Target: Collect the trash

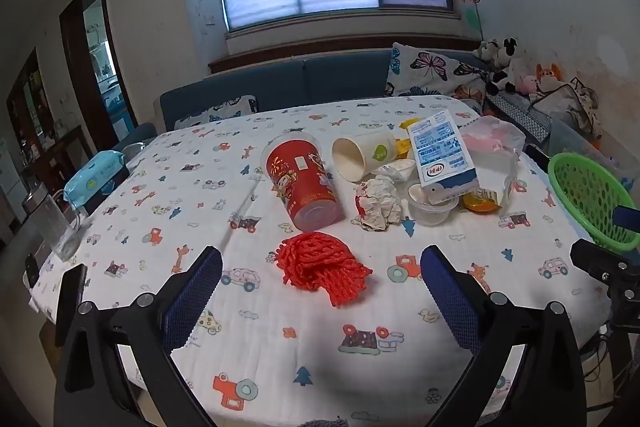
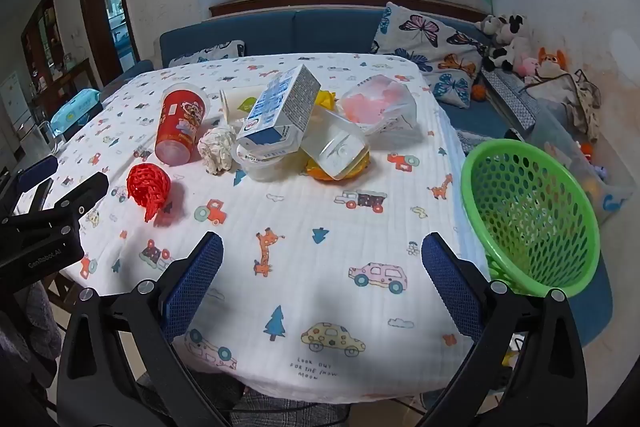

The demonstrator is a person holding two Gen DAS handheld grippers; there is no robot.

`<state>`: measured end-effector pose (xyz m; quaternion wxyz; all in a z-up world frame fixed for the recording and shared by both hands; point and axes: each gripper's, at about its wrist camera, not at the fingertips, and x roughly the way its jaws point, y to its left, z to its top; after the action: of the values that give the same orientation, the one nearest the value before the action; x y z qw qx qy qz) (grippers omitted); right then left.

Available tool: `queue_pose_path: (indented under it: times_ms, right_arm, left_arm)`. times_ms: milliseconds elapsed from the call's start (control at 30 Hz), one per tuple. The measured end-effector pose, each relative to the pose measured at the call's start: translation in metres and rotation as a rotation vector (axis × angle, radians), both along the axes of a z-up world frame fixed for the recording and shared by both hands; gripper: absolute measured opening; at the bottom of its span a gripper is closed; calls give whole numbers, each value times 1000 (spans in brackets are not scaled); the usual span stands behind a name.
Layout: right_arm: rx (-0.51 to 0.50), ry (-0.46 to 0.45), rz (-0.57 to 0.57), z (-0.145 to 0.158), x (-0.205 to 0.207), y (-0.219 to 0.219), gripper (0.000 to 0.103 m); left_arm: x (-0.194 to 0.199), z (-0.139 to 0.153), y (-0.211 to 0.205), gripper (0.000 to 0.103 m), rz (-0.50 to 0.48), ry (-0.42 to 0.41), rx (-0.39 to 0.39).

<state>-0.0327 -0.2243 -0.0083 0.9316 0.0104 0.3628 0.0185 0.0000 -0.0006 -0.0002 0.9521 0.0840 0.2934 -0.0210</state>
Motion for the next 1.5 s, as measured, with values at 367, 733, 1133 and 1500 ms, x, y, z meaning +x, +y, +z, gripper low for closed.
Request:
queue_pose_path:
  times_ms: [367, 733, 1133, 1500]
  right_arm:
    - [-1, -1, -1, -1, 0, 0, 99]
    - [1, 3, 2, -3, 2, -1, 99]
    - [2, 14, -1, -6, 8, -2, 98]
    - [4, 19, -1, -7, 9, -3, 98]
  left_arm:
    - [0, 0, 0, 96, -2, 6, -14]
    - [0, -9, -3, 96, 1, 9, -13]
    - [4, -9, -3, 96, 1, 23, -13]
    - [6, -9, -2, 96, 1, 31, -13]
